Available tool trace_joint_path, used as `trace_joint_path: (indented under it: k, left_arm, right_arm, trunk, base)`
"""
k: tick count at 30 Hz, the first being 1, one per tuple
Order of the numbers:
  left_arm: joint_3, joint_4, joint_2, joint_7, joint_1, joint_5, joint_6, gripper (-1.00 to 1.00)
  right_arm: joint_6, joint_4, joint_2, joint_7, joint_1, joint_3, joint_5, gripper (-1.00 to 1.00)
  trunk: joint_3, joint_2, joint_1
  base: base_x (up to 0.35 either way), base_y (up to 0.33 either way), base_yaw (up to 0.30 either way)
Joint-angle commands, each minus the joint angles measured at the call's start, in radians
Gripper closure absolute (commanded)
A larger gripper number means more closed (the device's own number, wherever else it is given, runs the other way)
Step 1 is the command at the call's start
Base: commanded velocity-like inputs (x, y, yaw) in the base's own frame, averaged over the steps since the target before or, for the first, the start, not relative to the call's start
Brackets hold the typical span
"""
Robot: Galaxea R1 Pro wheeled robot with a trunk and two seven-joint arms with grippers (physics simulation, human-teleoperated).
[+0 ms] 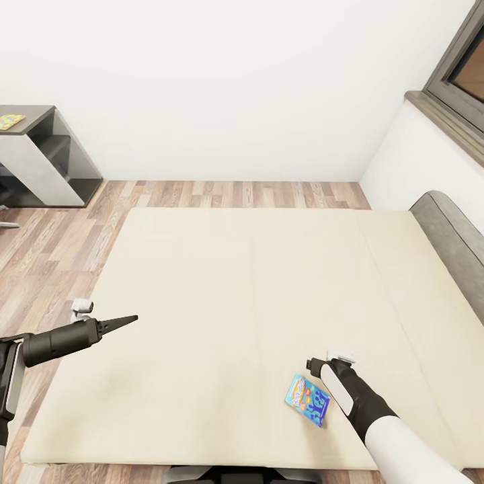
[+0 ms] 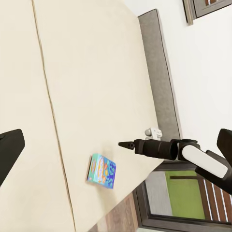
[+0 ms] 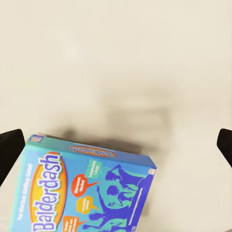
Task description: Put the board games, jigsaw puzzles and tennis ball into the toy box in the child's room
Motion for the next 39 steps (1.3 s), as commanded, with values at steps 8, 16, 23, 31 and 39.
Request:
trace_joint_path:
  k: [8, 16, 23, 31, 39]
  left_arm:
    - [0.0, 0.0, 0.0, -0.005, -0.001, -0.002, 0.011, -1.0]
    - [0.0, 0.0, 0.0, -0.005, -0.001, -0.002, 0.011, -1.0]
    - [0.0, 0.0, 0.0, -0.005, -0.001, -0.002, 0.011, -1.0]
    - [0.0, 0.0, 0.0, -0.005, -0.001, -0.002, 0.011, -1.0]
    - [0.0, 0.0, 0.0, -0.005, -0.001, -0.002, 0.011, -1.0]
  right_arm:
    - [0.003, -0.002, -0.002, 0.004, -0.001, 0.008, -0.009, -1.0]
    - [0.003, -0.002, -0.002, 0.006, -0.001, 0.008, -0.008, -1.0]
    - [0.003, -0.002, -0.002, 0.006, -0.001, 0.008, -0.008, -1.0]
    - [0.003, -0.002, -0.004, 0.006, -0.001, 0.008, -0.008, -1.0]
    - [0.003, -0.002, -0.005, 0.006, -0.001, 0.008, -0.008, -1.0]
  trunk:
    - [-0.012, -0.002, 0.001]
    - [-0.025, -0.002, 0.001]
    - [-0.037, -0.002, 0.001]
    - [-0.05, -0.002, 0.001]
    - [-0.063, -0.002, 0.001]
  base:
    - [0.0, 0.0, 0.0]
    - [0.0, 0.0, 0.0]
    - [0.0, 0.0, 0.0]
    - [0.0, 0.0, 0.0]
    - [0.0, 0.0, 0.0]
